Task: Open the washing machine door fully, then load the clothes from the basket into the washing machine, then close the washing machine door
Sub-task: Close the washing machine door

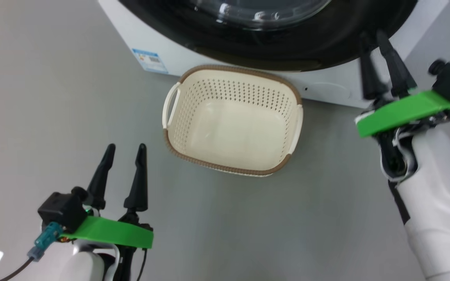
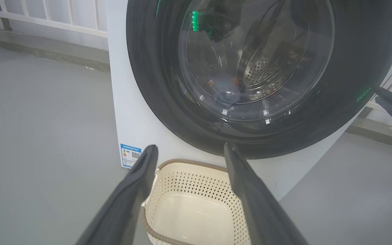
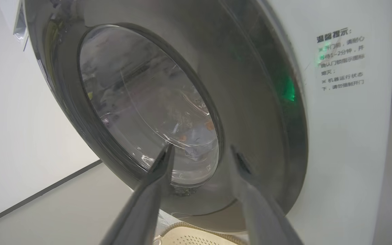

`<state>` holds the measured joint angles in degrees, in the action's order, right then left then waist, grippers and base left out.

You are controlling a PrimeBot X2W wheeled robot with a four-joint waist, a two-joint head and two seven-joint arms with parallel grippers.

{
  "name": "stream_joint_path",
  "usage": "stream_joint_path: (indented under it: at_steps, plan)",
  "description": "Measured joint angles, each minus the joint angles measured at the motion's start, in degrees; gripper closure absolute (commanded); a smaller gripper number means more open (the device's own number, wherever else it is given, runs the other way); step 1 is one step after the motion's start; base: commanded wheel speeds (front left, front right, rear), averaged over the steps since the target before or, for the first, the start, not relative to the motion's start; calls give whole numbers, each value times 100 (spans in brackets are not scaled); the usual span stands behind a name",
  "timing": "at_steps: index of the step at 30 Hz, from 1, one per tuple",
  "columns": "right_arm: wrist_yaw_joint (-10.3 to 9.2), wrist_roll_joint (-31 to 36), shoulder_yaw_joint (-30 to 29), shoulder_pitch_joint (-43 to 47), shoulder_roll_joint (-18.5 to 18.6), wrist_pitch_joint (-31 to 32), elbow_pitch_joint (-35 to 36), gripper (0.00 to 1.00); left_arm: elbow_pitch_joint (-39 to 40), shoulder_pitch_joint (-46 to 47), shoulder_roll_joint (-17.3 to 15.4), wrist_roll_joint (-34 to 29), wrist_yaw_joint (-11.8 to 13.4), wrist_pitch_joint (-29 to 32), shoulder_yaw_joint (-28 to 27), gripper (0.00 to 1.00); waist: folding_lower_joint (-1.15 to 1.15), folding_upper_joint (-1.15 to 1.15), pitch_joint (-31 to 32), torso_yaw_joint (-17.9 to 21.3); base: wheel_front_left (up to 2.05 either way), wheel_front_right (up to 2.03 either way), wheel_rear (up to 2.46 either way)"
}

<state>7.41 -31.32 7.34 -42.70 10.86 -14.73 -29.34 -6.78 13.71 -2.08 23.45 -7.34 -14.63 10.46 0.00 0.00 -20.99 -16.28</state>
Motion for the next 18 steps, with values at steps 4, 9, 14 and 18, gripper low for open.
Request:
stream_joint_path:
  at_steps: [4,9,14,18]
  plan:
    - [0,7,112,255,14,0,12,0,-77,-72,-88,-58,0,0,-57,0,0,0,147,91,0,0,0]
    - [0,8,192,753,3,0,89,0,-199,-250,-270,-71,0,0,-141,0,0,0,419,265,0,0,0]
    - [0,52,225,1190,-12,0,166,0,-292,-454,-443,-70,0,0,-223,0,0,0,669,508,0,0,0]
    - [0,55,129,1537,-25,0,194,0,-361,-581,-538,-68,0,0,-290,0,0,0,859,717,0,0,0]
